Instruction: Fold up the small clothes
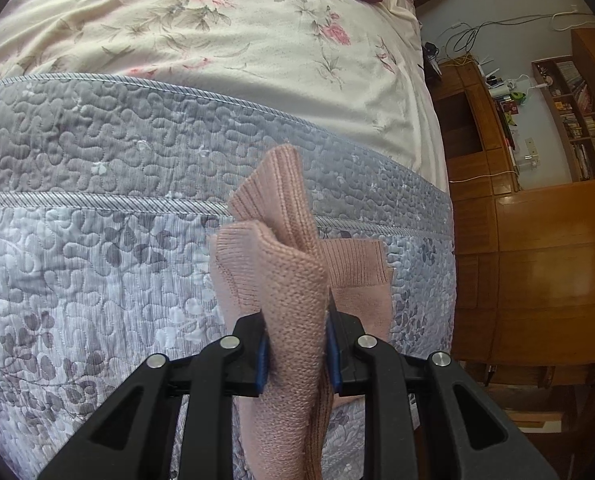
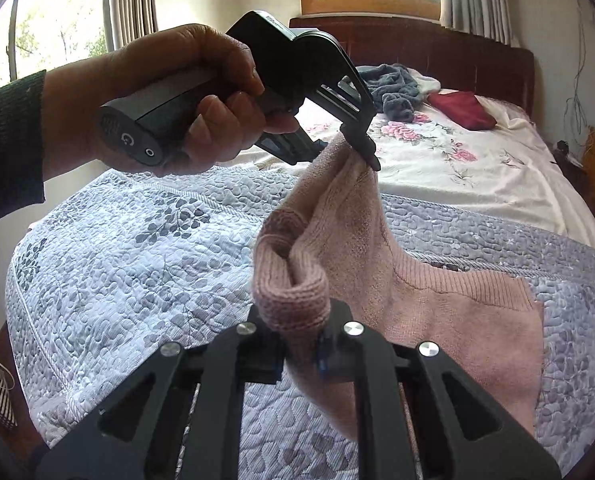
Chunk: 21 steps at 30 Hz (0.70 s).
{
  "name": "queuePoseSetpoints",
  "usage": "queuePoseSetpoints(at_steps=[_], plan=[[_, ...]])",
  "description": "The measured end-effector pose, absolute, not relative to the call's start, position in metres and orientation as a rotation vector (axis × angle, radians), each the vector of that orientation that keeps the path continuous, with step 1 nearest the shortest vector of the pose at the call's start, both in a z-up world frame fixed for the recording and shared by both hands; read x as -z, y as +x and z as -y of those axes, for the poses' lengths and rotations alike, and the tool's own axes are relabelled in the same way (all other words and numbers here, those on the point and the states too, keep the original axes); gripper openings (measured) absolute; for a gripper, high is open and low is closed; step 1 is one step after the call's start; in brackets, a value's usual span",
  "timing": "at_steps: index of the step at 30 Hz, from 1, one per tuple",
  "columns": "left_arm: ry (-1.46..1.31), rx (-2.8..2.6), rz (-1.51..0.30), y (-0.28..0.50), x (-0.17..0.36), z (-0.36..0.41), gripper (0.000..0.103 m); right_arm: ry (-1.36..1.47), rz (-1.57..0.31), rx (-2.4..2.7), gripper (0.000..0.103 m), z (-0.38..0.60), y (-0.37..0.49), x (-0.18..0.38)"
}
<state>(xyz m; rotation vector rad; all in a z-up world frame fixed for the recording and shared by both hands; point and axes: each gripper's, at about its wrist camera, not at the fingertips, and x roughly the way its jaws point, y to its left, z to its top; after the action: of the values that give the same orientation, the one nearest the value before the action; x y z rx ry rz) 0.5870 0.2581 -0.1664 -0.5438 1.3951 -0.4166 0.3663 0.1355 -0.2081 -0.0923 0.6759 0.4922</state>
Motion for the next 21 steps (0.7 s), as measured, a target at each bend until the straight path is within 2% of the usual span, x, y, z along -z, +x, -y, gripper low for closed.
queuePoseSetpoints(at_steps=[21], plan=[[-0.292,0.405,-1.455,0.598,0.164,-0.121,0.022,0.184,-0.679,-0.412,0.010,-0.023,0.363,0.224]])
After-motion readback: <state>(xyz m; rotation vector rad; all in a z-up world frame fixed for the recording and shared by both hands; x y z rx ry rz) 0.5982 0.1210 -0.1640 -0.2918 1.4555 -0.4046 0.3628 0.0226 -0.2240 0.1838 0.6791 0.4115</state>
